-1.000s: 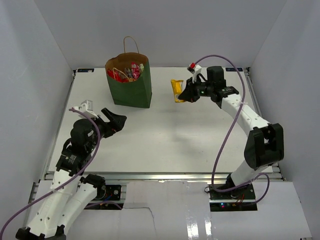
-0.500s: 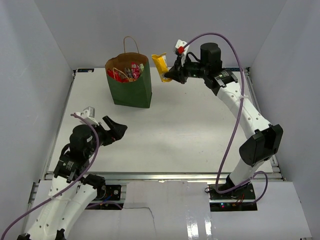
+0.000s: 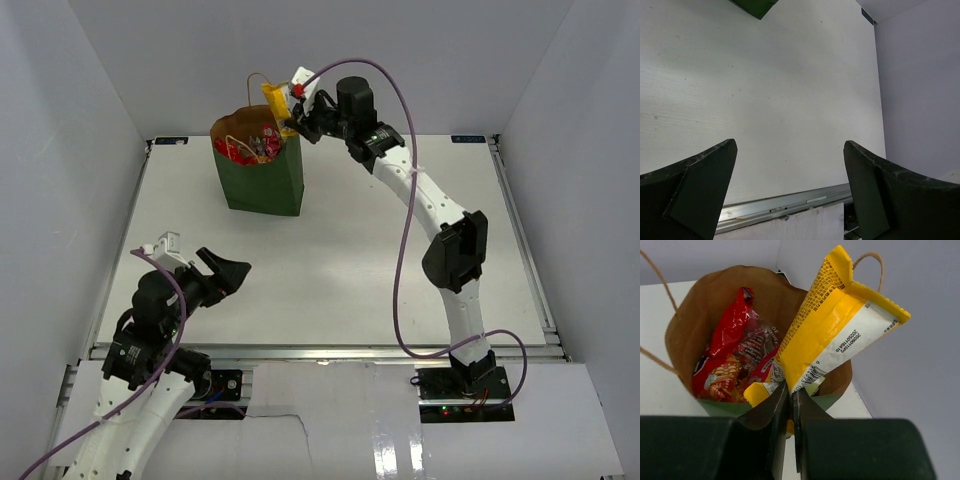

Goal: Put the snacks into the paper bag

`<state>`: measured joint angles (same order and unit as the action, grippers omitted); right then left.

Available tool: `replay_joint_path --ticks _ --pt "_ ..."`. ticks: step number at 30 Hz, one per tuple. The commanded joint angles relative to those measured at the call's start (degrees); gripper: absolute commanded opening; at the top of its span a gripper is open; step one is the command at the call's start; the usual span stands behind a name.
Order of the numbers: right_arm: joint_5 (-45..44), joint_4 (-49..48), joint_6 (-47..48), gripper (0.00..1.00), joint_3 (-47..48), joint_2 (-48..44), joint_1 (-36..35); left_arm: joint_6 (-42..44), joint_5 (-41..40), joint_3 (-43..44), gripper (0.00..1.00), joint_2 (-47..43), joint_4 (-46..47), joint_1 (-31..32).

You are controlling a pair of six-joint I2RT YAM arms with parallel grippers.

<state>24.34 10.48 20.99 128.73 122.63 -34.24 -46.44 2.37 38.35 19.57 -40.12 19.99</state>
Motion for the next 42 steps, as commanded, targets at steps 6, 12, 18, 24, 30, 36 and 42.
replay_joint_path --ticks 6,12,18,24,30,36,42 --pt "-5.88 -12.05 0.89 0.13 2.49 3.49 -3.72 -0.50 1.50 2.26 0.98 0.11 -1.01 -0.21" --pt "-7.28 -14.17 1.60 0.47 1.19 3.59 -4.52 0.29 1.23 1.91 0.98 1.78 -0.67 -0.21" --pt "-8.25 -14.35 0.37 0.66 -1.19 1.13 -3.91 0.12 1.14 0.50 0.98 1.78 1.18 -0.21" --pt "-1.94 -0.83 -8.24 0.90 -3.20 -9.32 -0.22 2.49 0.62 2.17 0.98 4.06 2.15 -0.21" --pt "6.70 3.31 -13.17 0.90 -34.03 -30.58 8.04 5.39 0.62 3.14 0.98 7.14 4.95 -0.21" --pt "-3.56 8.32 -13.17 0.90 -53.73 -44.56 19.02 10.65 4.22 2.61 0.98 7.67 12.95 -0.21" --pt "-17.81 10.35 -12.65 0.90 -66.39 -56.87 21.14 14.44 3.87 5.76 0.98 10.30 15.60 -0.21"
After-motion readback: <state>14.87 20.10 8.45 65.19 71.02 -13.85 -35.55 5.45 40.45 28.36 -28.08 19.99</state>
